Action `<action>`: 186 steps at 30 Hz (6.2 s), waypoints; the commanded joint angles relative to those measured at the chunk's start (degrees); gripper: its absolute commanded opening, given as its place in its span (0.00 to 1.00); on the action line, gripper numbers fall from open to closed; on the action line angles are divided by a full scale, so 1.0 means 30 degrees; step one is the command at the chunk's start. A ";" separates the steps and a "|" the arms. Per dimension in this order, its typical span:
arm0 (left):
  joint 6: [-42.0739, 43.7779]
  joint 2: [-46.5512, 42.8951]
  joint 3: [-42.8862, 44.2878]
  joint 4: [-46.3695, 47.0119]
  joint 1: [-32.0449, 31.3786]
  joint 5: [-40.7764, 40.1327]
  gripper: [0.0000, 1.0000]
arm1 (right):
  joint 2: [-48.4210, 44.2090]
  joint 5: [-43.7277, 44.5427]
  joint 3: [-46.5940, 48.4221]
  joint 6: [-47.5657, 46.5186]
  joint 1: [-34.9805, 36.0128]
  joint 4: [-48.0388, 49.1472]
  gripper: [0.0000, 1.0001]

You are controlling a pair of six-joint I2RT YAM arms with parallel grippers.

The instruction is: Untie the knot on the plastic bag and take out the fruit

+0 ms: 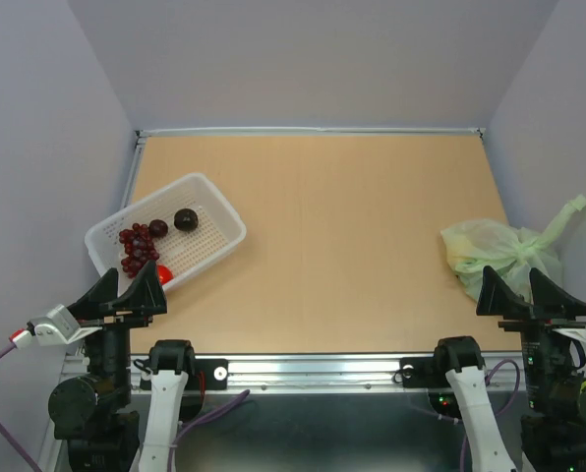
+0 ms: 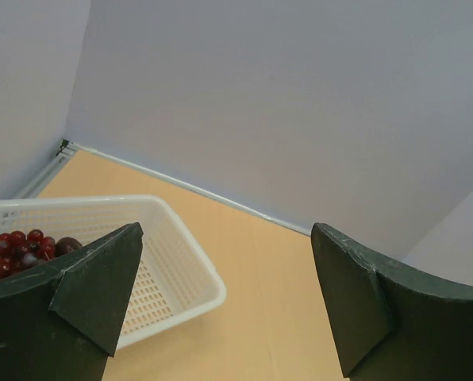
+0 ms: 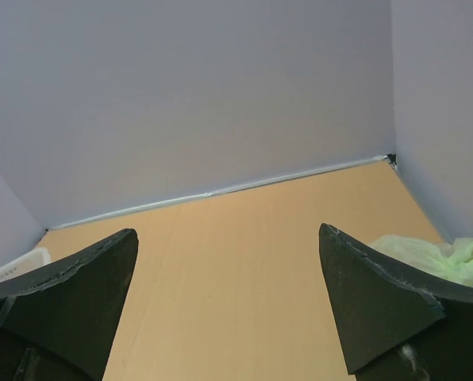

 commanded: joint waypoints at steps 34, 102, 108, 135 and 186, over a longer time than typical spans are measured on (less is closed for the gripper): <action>0.1947 0.2070 0.2854 -0.3416 -0.0488 0.5070 0.99 | 1.6550 1.3055 -0.0741 1.0696 -0.0024 -0.2806 1.00; -0.6048 1.2905 -0.4559 0.7477 -0.6753 0.5340 0.84 | 2.7665 0.5905 0.4768 0.2332 1.5155 0.7243 0.97; -0.7453 1.8351 -0.2046 0.8330 -1.2490 -0.2002 0.85 | 2.4676 0.6701 0.2777 0.3347 1.2373 0.6774 0.99; -0.6901 2.7153 -0.1155 0.9853 -1.6396 -0.6939 0.00 | 2.3377 0.4126 0.0838 0.3531 1.2310 0.6773 0.98; -1.0883 1.5283 -0.9362 0.6633 -1.7129 -0.4916 0.00 | 2.7750 0.3475 -0.1619 0.4054 0.7976 0.9588 0.00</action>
